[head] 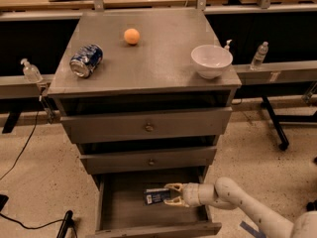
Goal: Pick rxbar blueberry from bottom drawer and place on counter
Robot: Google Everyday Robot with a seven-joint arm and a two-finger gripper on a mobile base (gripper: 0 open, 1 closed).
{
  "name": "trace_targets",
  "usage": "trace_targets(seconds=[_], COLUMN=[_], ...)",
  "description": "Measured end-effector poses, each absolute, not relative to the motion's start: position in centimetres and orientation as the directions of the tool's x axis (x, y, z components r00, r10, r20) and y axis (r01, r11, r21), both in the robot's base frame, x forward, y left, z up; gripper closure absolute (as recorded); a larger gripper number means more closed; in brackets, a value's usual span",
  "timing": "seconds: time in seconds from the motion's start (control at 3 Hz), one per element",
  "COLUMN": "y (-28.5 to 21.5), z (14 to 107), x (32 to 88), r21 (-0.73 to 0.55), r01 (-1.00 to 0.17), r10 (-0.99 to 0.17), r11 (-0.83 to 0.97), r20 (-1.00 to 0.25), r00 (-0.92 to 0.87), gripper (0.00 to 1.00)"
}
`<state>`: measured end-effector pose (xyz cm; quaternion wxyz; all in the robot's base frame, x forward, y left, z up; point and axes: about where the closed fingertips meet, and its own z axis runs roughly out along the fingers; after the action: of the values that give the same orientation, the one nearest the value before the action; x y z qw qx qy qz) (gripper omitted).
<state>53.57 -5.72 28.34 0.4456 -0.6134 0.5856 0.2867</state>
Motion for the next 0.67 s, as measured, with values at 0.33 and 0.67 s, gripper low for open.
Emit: trace_targets(seconds=[0.33,0.67], y=[-6.4,-6.2], z=[34.0,39.5], x=[52.2,50.8], r21=[-0.252,-0.276], r01=[-0.962,-0.957], r10=[-0.381,-0.364], r11=[0.103,0.094], r20=[-0.904,-0.904], r00=[0.195,0.225], gripper=[1.0,1.0])
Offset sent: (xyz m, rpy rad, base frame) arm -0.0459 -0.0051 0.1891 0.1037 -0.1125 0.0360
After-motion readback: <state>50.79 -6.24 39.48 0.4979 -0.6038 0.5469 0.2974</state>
